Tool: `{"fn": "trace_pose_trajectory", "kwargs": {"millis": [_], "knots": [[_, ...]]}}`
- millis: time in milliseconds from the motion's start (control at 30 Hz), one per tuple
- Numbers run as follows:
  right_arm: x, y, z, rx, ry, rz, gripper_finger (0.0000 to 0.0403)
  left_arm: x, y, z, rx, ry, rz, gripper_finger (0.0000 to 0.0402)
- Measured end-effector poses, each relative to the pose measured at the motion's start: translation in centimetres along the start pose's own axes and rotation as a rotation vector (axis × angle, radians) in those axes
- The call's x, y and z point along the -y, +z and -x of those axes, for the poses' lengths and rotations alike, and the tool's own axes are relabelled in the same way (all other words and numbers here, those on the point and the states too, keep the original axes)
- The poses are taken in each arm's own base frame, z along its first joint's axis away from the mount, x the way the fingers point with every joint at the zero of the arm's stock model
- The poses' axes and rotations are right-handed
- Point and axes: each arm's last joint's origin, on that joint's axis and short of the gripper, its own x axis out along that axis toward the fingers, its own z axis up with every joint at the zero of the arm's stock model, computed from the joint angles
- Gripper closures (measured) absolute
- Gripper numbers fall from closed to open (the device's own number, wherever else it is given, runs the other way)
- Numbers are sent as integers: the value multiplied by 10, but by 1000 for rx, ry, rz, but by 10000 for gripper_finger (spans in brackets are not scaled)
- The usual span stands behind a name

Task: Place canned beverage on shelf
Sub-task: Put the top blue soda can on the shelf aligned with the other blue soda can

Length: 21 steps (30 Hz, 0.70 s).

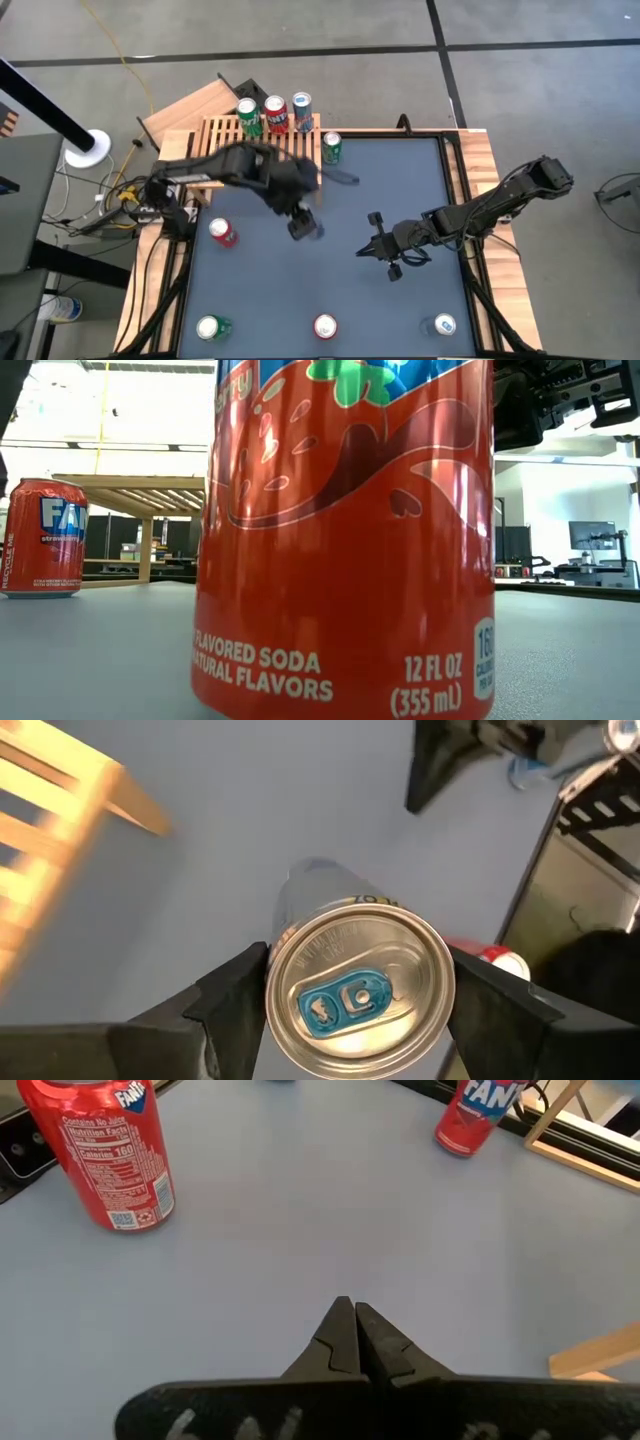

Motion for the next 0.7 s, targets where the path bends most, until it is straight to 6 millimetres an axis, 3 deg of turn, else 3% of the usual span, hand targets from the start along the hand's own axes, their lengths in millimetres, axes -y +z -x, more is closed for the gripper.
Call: {"fn": "trace_pose_trajectory", "kwargs": {"millis": [200,367,700], "knots": [[1,0,0,0,-3,42,403,-38,22,32,56,28,-83,152],[8,0,-1,6,-29,75,403,-75,36,40,55,74,-112,152],[50,-2,-1,37,-187,107,403,-119,48,52,58,121,-222,152]]}}
